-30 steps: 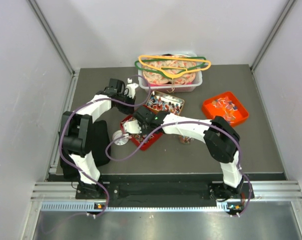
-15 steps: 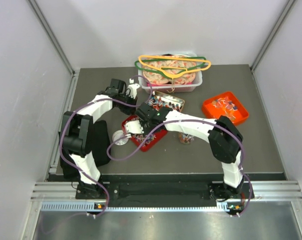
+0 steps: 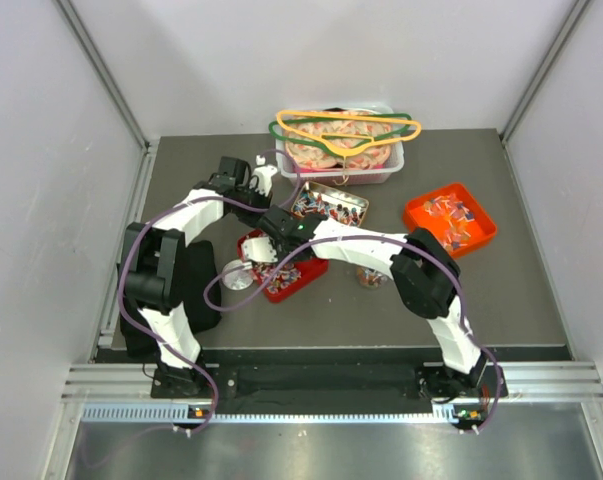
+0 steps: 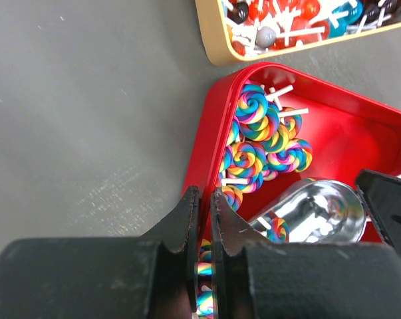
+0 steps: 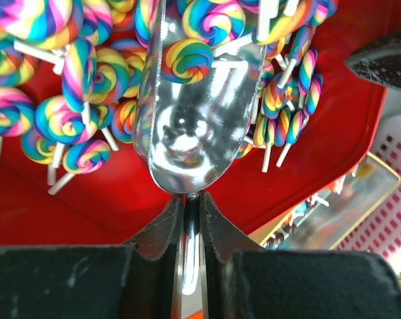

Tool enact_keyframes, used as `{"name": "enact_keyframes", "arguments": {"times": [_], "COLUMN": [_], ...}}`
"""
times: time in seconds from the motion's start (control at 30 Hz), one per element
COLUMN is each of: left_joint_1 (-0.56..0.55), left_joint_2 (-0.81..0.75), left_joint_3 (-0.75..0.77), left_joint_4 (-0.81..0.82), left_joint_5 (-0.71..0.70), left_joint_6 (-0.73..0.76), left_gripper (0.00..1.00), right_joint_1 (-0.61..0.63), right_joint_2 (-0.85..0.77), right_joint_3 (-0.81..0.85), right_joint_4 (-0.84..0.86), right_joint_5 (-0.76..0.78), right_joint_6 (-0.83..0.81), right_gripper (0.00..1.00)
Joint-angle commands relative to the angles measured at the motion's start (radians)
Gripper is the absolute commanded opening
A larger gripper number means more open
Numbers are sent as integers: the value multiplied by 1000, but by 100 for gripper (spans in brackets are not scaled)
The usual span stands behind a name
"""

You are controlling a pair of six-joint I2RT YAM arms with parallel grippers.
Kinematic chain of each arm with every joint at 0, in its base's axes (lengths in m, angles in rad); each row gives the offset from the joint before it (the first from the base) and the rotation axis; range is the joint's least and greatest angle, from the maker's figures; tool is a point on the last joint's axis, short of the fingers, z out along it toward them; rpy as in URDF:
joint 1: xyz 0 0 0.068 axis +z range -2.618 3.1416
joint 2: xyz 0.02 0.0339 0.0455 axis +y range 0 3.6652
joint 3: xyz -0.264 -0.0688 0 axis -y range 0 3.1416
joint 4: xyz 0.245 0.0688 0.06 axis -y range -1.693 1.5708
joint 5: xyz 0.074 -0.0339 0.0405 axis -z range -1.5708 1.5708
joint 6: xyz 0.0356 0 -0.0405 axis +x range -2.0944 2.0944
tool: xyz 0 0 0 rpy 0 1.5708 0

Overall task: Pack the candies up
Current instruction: Scoop the fake candies from the storage box.

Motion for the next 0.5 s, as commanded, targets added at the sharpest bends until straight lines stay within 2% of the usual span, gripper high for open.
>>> {"name": "enact_keyframes", "arguments": {"times": [0.0,0.2,0.33,0.47], "left_joint_1": [-24,-24,-27,-32], "left_joint_2": [-89,-100,-96,-93], "left_joint_3": [53,31,28,33], "left_joint_4": [201,227,240,243], "left_joint_5": [75,24,1,-23], "left_joint_6": [-75,-98,-100,-106], "left_gripper": [0,0,0,0], "right_joint_1": [40,40,71,117], "right_joint_2": [-7,-96,-82,-70], "right_joint_3": [56,43,60,42], "right_joint_4": [12,63,104,141], "right_joint_5": [-14,127,257,285], "right_joint_6": [68,102,150,153], "right_gripper": [0,0,0,0]}}
